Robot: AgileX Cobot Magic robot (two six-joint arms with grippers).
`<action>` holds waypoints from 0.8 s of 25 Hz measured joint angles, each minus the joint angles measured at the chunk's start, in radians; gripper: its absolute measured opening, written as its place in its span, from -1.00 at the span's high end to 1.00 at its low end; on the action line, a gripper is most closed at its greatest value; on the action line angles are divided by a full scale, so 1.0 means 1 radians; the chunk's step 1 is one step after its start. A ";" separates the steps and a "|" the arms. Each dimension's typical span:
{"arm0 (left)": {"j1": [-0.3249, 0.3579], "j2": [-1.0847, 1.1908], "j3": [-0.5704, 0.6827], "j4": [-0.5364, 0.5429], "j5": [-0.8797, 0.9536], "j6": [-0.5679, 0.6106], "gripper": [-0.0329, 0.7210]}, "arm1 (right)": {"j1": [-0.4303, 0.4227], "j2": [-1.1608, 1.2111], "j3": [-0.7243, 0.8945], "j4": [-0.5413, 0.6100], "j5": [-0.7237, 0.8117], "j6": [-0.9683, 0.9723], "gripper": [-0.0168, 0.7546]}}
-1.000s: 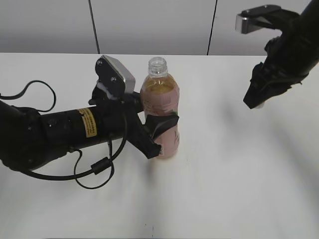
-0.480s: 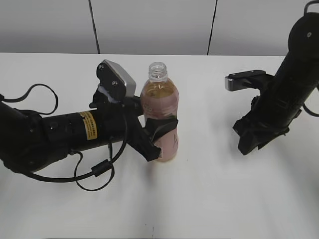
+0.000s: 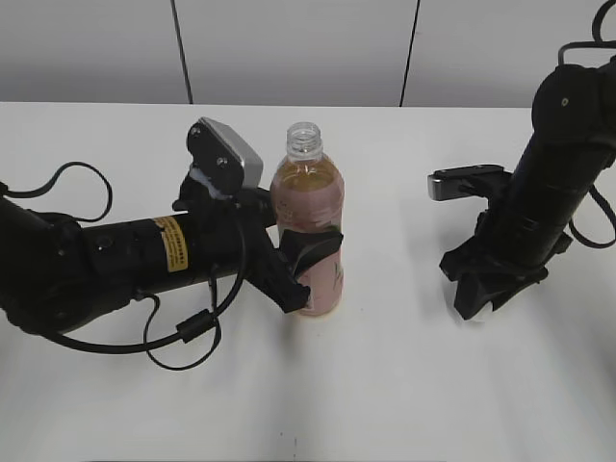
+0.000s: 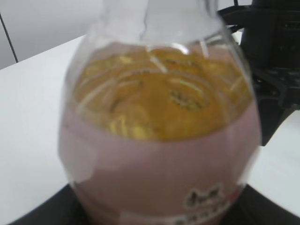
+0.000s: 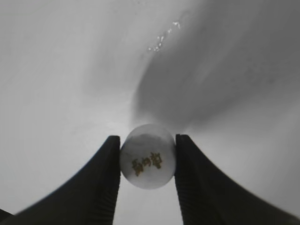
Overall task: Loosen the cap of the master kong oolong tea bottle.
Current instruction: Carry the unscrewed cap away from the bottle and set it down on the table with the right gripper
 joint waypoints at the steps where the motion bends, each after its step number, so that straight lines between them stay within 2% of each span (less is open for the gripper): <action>1: 0.000 0.000 0.000 0.001 0.001 -0.002 -0.13 | 0.000 0.000 0.000 0.000 -0.003 0.000 0.25; 7: 0.000 0.003 0.000 0.005 0.005 -0.005 -0.13 | 0.000 0.000 0.000 -0.001 -0.016 0.006 0.24; 16: 0.000 0.023 0.000 0.008 -0.005 -0.008 -0.13 | 0.000 0.000 0.000 -0.001 -0.018 0.017 -0.20; 20: 0.000 0.027 0.000 0.008 -0.011 -0.008 -0.15 | 0.000 0.000 0.000 0.003 -0.013 0.026 -0.28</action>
